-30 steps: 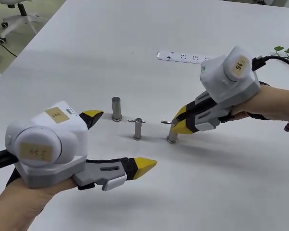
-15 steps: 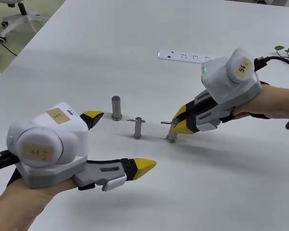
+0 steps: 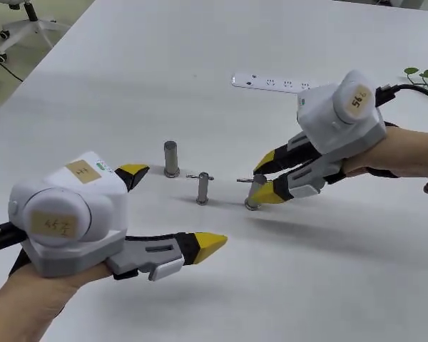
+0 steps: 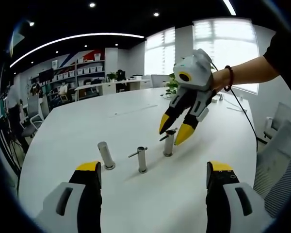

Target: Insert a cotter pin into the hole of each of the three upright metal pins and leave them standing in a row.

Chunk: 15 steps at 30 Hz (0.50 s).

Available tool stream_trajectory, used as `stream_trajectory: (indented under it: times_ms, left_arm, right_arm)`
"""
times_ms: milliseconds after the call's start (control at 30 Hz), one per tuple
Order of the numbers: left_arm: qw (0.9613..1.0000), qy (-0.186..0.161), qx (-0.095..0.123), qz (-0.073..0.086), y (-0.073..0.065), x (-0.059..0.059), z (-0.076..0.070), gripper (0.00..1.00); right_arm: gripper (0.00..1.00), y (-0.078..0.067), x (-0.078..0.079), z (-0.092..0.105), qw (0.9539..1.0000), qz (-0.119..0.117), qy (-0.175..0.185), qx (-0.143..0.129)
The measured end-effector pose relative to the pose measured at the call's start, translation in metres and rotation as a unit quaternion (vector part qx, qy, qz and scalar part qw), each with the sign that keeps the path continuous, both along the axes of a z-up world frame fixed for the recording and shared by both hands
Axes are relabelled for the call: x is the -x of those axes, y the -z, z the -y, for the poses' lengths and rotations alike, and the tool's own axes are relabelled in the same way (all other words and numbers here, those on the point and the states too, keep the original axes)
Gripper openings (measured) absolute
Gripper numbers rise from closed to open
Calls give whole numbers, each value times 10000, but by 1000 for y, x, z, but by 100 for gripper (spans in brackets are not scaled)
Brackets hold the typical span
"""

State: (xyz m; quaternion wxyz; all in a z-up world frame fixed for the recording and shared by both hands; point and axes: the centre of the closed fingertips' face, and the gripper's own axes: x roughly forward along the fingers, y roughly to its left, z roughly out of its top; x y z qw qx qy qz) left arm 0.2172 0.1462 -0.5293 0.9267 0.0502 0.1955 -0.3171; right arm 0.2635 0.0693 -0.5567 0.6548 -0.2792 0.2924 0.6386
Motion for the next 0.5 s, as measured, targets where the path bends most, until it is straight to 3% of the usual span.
stream_trajectory:
  times_ms: [167,367,500]
  left_arm:
    - [10000,-28,4,-4,0,1,-1,89]
    - [10000,-90,15,5,0,0,-4,89]
    - [10000,-75,4,27,0,-1,-3,89]
  right_arm:
    - [31,-11,-2,-17,9980,-191,402,-459]
    - [33,-22,-15,-35,9933,-81,773,-860]
    - [35,-26,-20,-47,9888,-185,1035,-1059]
